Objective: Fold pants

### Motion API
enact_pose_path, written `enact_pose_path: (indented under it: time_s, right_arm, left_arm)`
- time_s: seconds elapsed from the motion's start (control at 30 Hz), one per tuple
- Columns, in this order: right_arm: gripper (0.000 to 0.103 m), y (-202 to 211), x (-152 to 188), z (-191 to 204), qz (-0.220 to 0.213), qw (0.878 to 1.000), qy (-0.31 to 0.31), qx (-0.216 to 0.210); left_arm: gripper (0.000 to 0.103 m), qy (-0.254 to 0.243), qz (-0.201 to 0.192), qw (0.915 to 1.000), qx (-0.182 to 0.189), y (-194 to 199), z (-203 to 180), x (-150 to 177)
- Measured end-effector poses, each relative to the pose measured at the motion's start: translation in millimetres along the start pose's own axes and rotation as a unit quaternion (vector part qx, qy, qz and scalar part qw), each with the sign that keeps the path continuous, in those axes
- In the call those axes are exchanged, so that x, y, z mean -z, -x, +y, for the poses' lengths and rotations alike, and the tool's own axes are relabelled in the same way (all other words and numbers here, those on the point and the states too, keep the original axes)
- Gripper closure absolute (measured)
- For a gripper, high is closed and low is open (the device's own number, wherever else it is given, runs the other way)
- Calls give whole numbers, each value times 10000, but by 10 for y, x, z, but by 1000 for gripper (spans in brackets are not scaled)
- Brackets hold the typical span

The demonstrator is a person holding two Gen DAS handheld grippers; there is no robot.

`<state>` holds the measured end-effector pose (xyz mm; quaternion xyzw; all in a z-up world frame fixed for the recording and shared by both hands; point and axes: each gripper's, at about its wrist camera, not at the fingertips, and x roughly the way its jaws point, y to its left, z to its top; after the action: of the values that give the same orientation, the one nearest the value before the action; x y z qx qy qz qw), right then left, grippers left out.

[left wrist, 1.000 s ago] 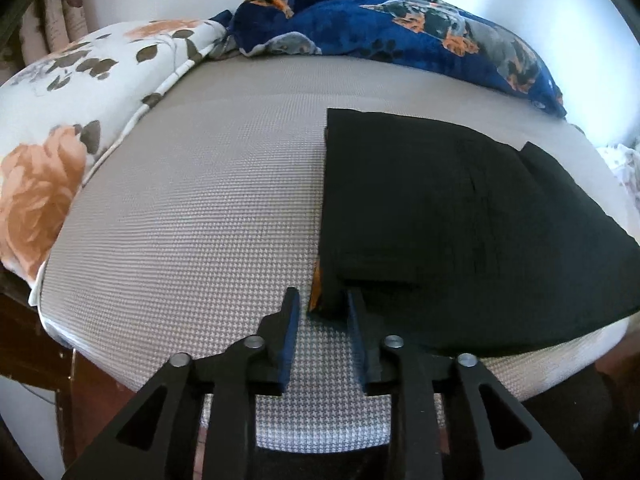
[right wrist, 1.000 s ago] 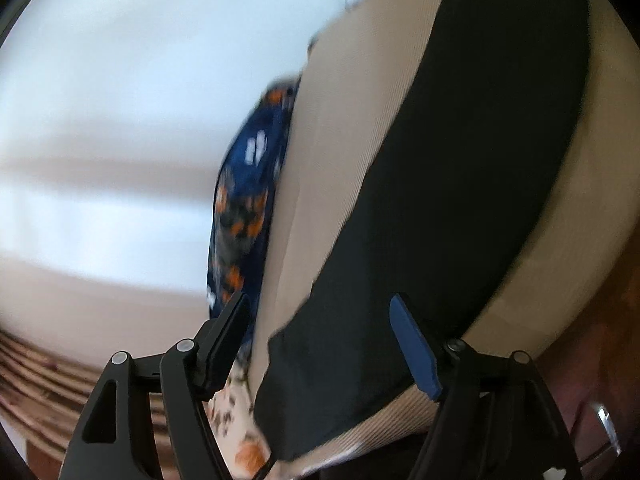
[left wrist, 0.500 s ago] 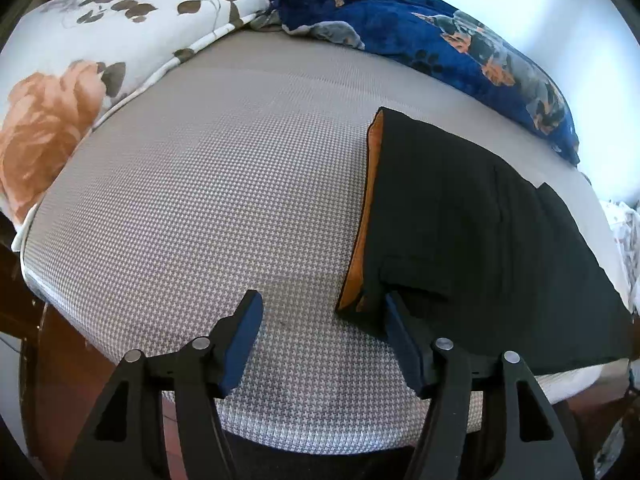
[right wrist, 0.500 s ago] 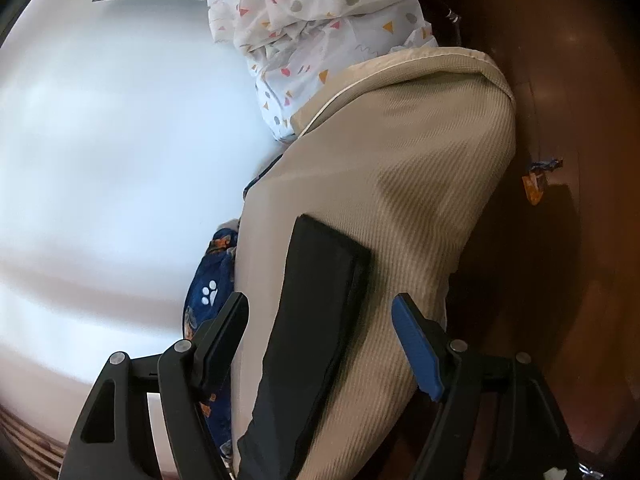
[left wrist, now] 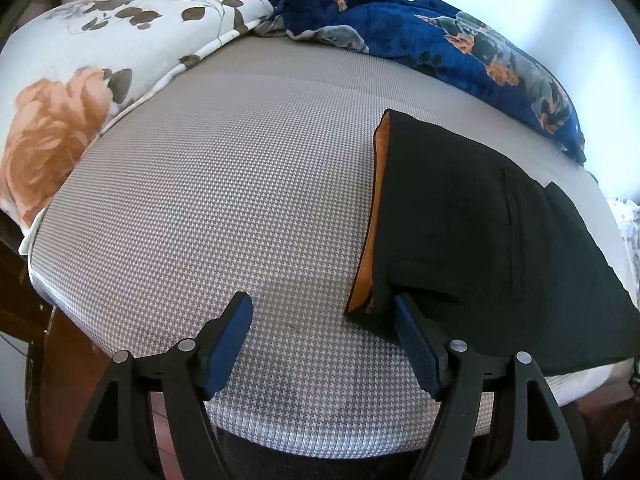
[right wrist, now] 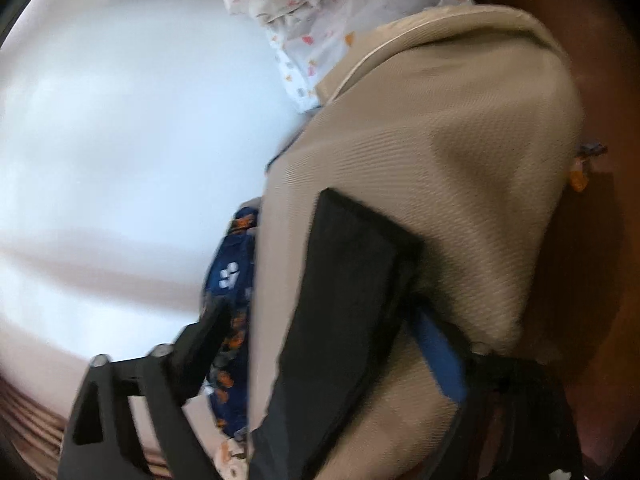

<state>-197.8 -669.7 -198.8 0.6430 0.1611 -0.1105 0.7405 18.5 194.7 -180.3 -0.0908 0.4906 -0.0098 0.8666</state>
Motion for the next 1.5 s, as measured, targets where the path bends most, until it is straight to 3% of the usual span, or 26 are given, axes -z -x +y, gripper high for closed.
enact_pose_path:
  time_s: [0.3,0.37,0.47,0.53,0.57,0.6,0.63,0.97,1.03,1.17,1.33,1.5]
  right_arm:
    - [8,-54,-4,291,145,9987,413,-248]
    - [8,-130,-24,327,225,9977,620,179]
    - [18,-166,-38,300,214,9957,724,527]
    - [31,-171,-45,306,177,9945,757,698]
    - [50,-185,-43,299,184,9937,777,785]
    - [81,-218,-38,289,257,9913,825,990]
    - [91,-254,-35,268,335,9885,852,1207]
    - [90,-217,-53,54,289,9947,287,942]
    - [95,-219,-50,117,267,9915,450,1191]
    - [95,-256,-26,254,225,9862,688,1491]
    - [95,-311,-2,340,177,9809,889,1721]
    - [95,-338,21,428,178,9731,1084,2025]
  left_arm:
    - [26,29,-11,10000,3,-4,23,-5]
    - [26,35,-8,10000,2,-4,25,-9]
    - [26,35,-14,10000,3,-3,25,-8]
    - [26,29,-15,10000,1,-4,26,-9]
    - [26,30,-16,10000,7,-4,26,-9]
    - [26,34,-18,10000,12,-3,31,-9]
    - [26,38,-17,10000,16,-3,34,-10]
    - [24,66,-14,10000,39,1,60,-20]
    - [24,93,7,9999,57,11,70,-29]
    - [24,120,-173,9998,16,139,67,-71]
    - [24,-356,-822,9960,-80,492,-175,-167]
    - [24,-943,-959,9909,-80,555,-516,-194]
